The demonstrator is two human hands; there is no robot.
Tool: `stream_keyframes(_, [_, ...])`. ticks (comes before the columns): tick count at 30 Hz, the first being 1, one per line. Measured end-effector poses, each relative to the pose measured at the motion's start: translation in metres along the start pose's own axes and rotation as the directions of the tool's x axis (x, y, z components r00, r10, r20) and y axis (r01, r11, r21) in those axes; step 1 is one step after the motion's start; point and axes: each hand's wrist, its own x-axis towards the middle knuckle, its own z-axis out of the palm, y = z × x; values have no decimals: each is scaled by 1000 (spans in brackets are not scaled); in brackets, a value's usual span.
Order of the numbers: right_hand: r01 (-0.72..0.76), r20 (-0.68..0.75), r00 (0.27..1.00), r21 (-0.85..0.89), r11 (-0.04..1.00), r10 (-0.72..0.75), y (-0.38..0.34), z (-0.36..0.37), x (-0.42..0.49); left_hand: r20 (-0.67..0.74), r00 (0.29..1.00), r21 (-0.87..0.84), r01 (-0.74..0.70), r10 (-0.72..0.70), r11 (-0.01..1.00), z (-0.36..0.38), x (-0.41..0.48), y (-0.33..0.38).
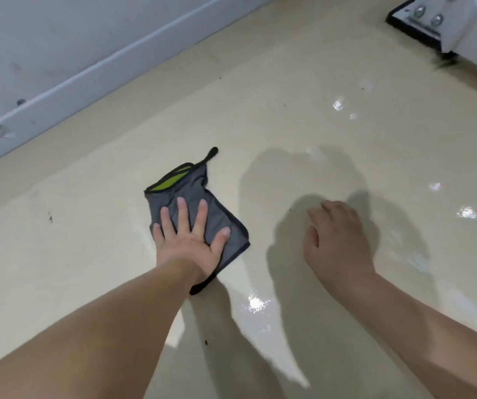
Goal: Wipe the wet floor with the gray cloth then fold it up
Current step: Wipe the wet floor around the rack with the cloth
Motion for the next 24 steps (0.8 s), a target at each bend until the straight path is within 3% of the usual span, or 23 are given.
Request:
stream_keyframes(3, [68,48,997,-36,997,-66,-17,5,15,-81,990,-112,104,-113,988,29,-32,-8])
stream_keyframes(6, [57,59,997,-102,993,-51,-21,-3,24,-158,981,-203,77,-110,976,59,-70,23])
stream_keyframes(10, [105,87,991,-70,992,-99,-10,-5,18,-208,975,-156,-110,77,982,75,-94,75])
stream_keyframes(14, [129,90,988,6,992,-129,0,-5,18,-221,895,-4,-399,388,917,63,-82,96])
stream_keyframes(16, [119,50,991,49,992,-121,-3,-4,23,-179,870,36,-460,458,887,55,-74,93])
stream_keyframes(19, [131,-1,991,25,991,-131,-20,-2,31,-127,898,29,-421,421,906,47,-79,94])
stream_keyframes(24, [261,107,956,116,958,-273,-77,27,35,-90,965,-48,-253,248,966,55,-108,82])
